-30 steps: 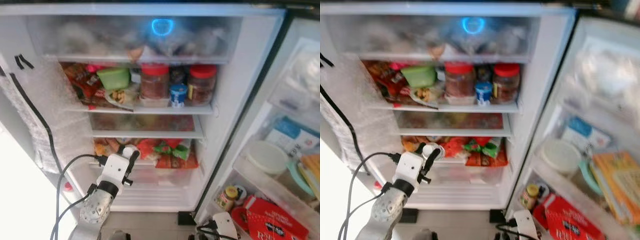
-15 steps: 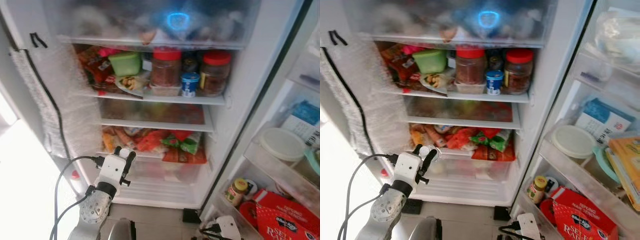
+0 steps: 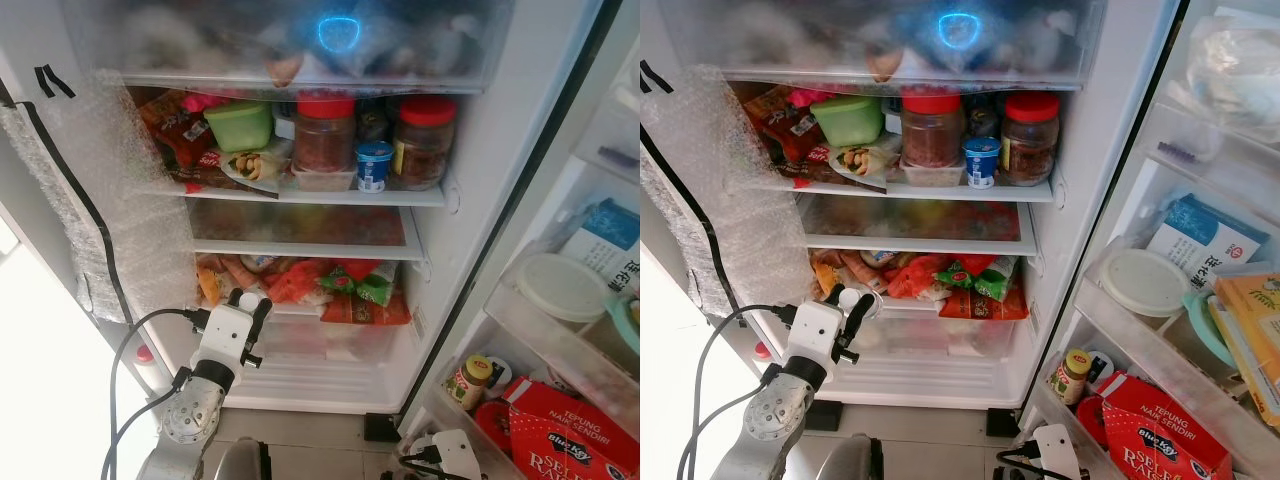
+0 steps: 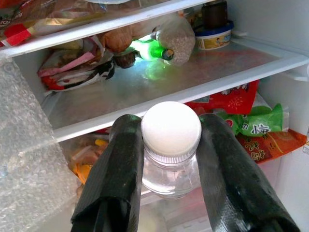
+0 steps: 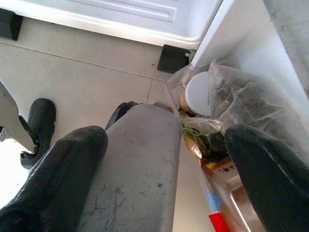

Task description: Restocking fridge

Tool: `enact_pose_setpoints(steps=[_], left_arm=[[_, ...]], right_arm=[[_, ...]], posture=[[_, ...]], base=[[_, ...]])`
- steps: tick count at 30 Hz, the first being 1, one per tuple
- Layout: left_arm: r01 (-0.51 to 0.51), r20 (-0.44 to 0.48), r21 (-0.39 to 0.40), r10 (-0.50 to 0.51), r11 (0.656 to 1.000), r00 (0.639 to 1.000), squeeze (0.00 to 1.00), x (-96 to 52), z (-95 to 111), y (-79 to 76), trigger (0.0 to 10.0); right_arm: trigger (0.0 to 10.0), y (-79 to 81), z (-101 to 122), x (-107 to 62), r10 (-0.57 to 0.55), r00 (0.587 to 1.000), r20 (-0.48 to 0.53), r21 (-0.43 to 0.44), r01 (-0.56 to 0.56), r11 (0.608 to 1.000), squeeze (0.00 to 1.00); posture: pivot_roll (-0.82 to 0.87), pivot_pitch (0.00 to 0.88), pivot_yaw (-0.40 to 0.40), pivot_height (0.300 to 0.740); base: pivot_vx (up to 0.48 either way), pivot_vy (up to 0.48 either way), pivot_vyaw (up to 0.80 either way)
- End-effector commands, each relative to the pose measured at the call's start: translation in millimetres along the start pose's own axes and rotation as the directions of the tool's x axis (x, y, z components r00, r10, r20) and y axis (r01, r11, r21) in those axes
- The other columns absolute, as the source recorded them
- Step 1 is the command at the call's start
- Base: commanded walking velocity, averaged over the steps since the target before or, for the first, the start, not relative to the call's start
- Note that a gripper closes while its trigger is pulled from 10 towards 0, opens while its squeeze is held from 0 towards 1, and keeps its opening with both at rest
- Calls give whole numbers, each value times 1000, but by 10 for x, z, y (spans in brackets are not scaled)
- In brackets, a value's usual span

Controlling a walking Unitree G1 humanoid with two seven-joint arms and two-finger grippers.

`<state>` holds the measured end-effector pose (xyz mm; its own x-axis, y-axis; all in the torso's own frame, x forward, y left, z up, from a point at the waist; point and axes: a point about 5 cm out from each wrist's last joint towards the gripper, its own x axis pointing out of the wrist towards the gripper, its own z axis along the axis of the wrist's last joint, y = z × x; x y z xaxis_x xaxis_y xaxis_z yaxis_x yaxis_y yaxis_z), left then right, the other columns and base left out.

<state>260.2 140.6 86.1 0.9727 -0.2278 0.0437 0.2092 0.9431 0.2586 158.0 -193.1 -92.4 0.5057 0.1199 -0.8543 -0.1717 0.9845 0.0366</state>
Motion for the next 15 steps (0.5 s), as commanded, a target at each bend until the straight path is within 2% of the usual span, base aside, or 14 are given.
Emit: enact_pose_setpoints(steps=[1, 5, 15], left_arm=[[2, 27, 15, -3, 1000, 1000, 0, 35, 50, 23, 10000], [6, 28, 16, -7, 1000, 1000, 0, 37, 53, 6, 10000], [2, 28, 17, -3, 1000, 1000, 0, 39, 54, 6, 10000]], right_arm=[[10000, 46, -140, -15, 20, 999, -48, -2, -20, 1000, 0], [10000, 50, -137, -16, 30, 999, -46, -4, -30, 1000, 0], [10000, 50, -137, -15, 37, 998, -53, -1, -37, 999, 0]], posture=[[50, 0, -12, 636], [53, 0, -14, 636], [58, 0, -19, 636]], base=[[270, 0, 0], [276, 0, 423], [280, 0, 0]])
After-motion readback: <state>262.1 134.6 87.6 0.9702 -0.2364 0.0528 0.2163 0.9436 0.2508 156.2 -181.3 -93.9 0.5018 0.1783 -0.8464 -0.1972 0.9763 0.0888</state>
